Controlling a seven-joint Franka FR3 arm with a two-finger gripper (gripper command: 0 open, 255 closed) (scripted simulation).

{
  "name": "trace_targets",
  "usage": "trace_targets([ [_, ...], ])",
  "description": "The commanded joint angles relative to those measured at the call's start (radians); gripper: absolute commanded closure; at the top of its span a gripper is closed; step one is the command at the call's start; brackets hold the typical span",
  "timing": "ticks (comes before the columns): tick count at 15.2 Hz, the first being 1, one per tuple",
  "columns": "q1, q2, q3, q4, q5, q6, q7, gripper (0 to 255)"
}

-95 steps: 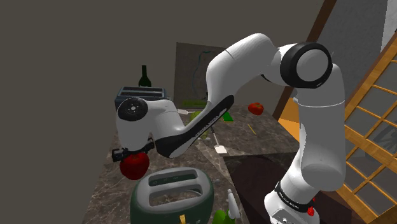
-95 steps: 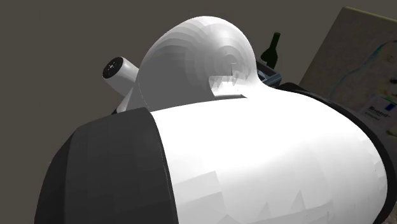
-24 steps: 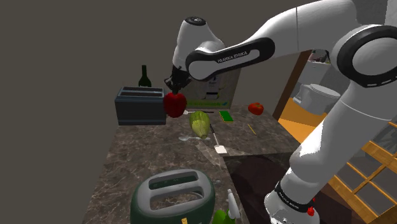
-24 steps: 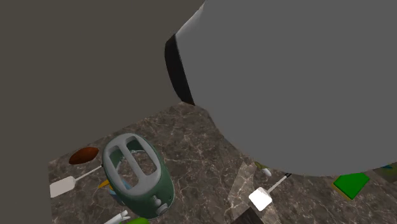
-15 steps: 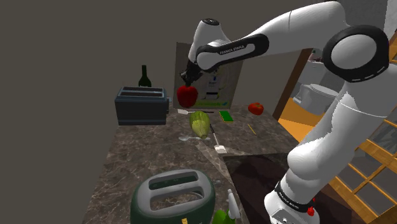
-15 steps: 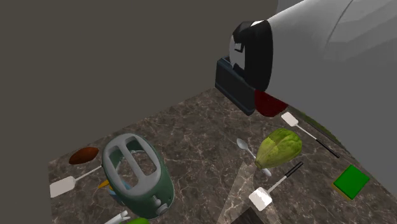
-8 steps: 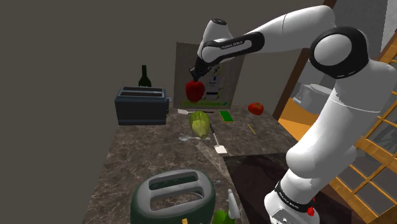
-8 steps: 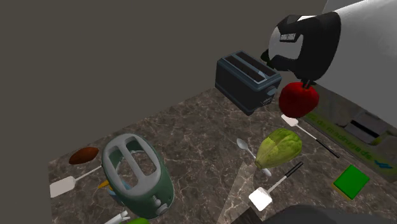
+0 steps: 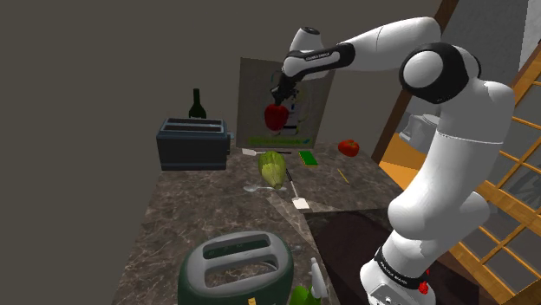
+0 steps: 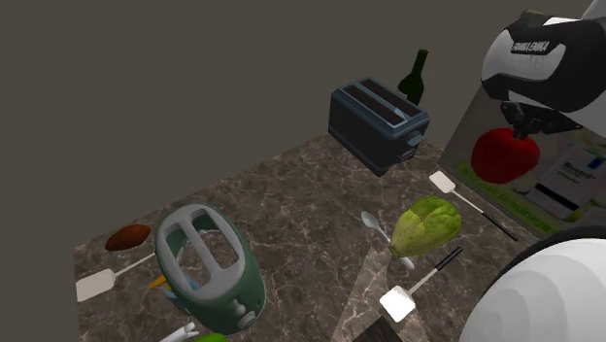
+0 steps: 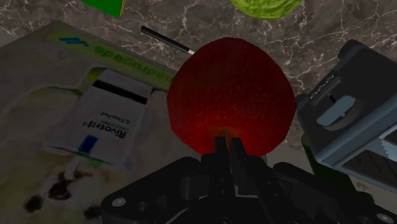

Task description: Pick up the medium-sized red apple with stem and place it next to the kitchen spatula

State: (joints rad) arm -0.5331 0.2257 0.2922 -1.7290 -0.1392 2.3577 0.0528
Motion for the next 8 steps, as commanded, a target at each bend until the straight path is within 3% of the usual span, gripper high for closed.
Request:
trace_targets([
  [1,-0.015,0.053,-0.010,0.065,0.002,-0.012,-0.035,255],
  [2,-0.024,0.077,-0.015,0.099,0.005,-0.021,-0.054,255],
  [8,-0.023,0.096,-0.020,0.044,-0.007,0.052,-0.044,255],
])
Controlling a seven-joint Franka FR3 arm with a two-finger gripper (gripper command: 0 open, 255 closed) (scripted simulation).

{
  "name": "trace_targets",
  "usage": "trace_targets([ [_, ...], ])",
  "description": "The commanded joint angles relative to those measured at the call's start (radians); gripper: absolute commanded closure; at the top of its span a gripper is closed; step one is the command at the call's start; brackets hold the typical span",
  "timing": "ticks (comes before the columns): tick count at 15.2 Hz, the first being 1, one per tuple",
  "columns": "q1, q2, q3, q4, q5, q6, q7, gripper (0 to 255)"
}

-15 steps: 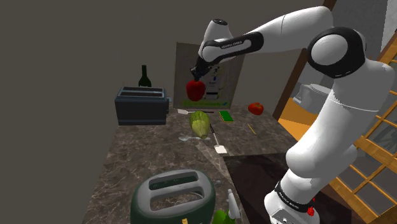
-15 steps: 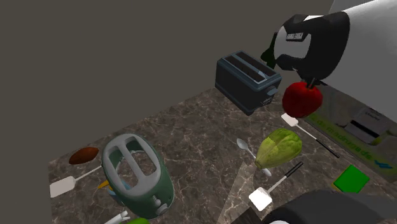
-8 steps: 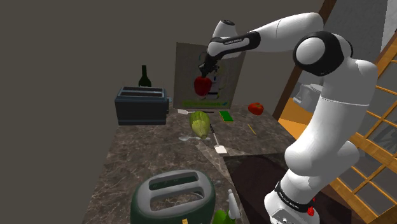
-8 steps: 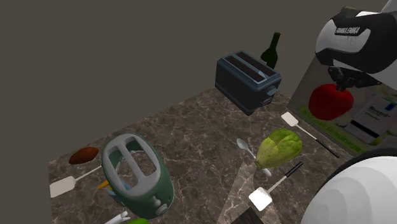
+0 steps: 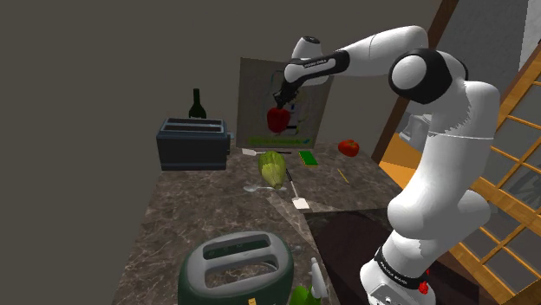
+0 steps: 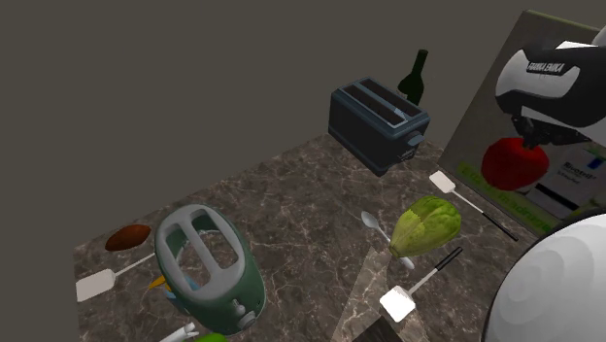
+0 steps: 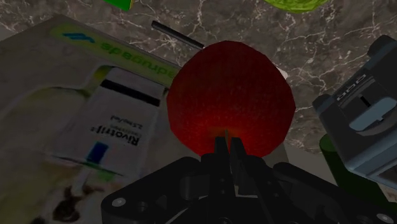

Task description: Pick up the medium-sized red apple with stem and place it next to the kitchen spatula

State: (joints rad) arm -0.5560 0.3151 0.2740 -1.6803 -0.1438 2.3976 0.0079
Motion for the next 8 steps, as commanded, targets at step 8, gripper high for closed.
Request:
trace_targets([
  [8,0.005,0.042,-0.011,-0.063,-0.024,0.105,0.018,255],
])
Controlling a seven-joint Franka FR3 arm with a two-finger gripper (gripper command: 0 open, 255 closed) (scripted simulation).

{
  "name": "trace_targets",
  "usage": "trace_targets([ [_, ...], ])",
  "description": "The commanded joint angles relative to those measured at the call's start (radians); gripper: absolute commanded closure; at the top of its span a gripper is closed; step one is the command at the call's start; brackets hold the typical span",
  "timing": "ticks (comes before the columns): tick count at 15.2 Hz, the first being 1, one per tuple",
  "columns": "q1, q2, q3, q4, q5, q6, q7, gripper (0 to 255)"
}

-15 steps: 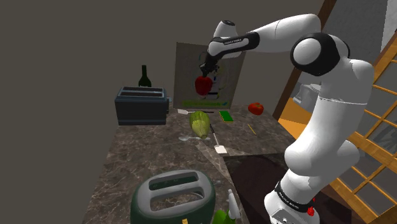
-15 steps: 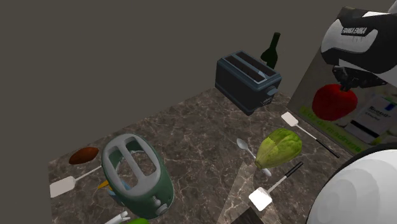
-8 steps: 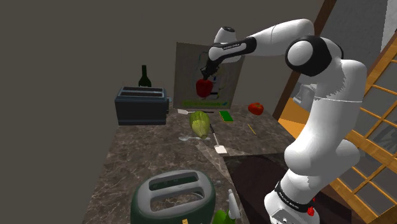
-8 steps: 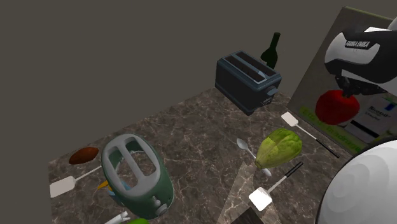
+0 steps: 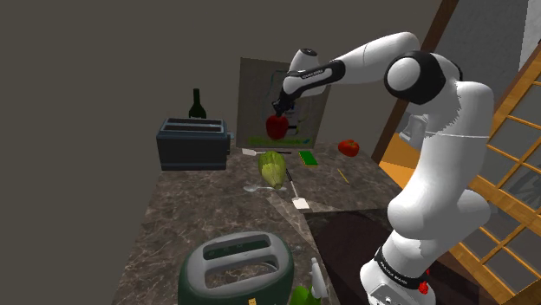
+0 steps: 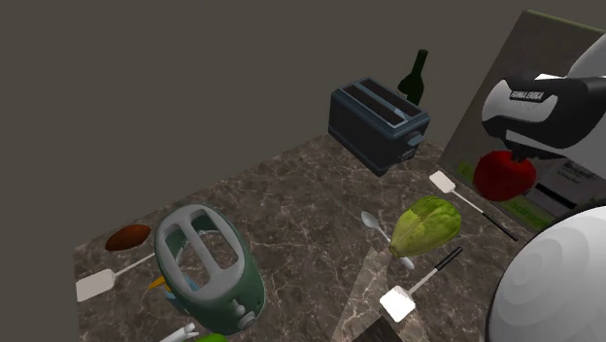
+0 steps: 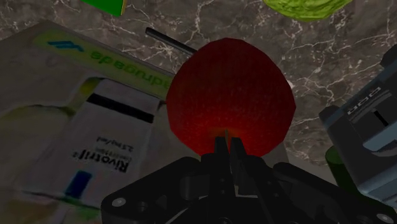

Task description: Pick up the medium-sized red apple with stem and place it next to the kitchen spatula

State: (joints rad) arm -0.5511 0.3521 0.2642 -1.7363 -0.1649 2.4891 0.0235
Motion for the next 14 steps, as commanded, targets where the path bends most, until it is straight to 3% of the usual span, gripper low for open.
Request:
trace_targets([
  [1,0.001,0.011,-0.003,-0.014,-0.006,0.025,0.004,255],
  [14,0.020,0.094,-0.032,-0.073,-0.052,0.166,0.040,255],
])
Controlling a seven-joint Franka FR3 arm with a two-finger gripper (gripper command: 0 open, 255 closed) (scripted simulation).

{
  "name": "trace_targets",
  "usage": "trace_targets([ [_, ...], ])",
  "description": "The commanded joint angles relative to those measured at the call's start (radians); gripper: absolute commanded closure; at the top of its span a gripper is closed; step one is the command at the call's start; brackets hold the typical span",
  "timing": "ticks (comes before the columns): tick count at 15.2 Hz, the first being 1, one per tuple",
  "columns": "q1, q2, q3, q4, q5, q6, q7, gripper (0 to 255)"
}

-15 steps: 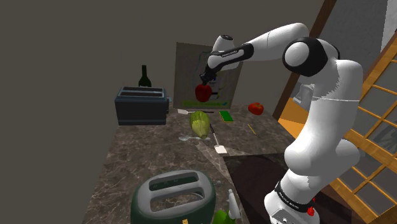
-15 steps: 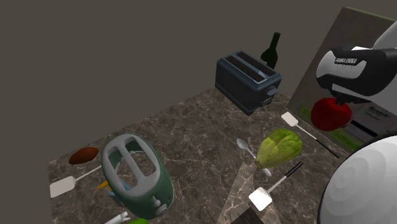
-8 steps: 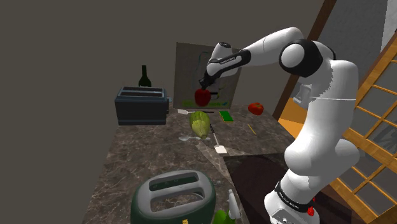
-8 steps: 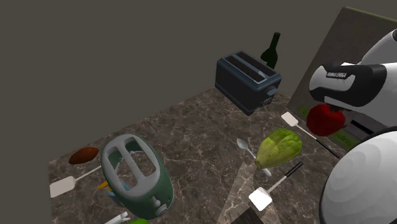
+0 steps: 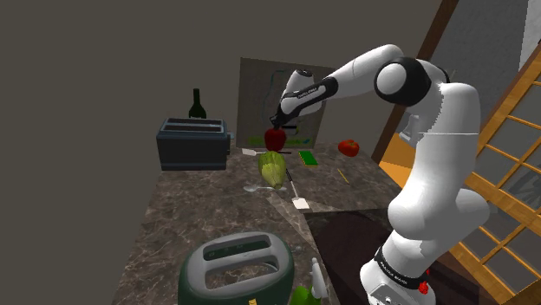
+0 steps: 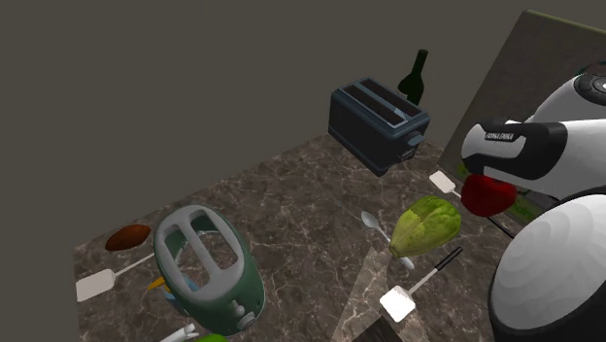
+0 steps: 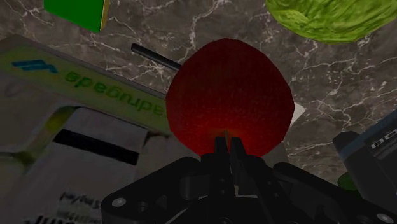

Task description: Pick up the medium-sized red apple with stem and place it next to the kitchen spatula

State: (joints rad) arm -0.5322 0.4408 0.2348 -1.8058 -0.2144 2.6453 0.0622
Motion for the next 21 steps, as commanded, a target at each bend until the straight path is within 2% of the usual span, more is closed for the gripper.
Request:
trace_targets([
  [1,0.003,0.013,-0.005,-0.006,-0.007,0.020,0.005,255],
  [8,0.019,0.071,-0.028,-0.020,-0.035,0.092,0.028,255],
  [15,0.019,0.071,-0.029,-0.020,-0.035,0.092,0.028,255],
  [16,0.019,0.072,-0.029,-0.020,-0.035,0.092,0.028,0],
  [21,0.019,0.072,-0.029,-0.020,-0.035,0.092,0.028,0],
])
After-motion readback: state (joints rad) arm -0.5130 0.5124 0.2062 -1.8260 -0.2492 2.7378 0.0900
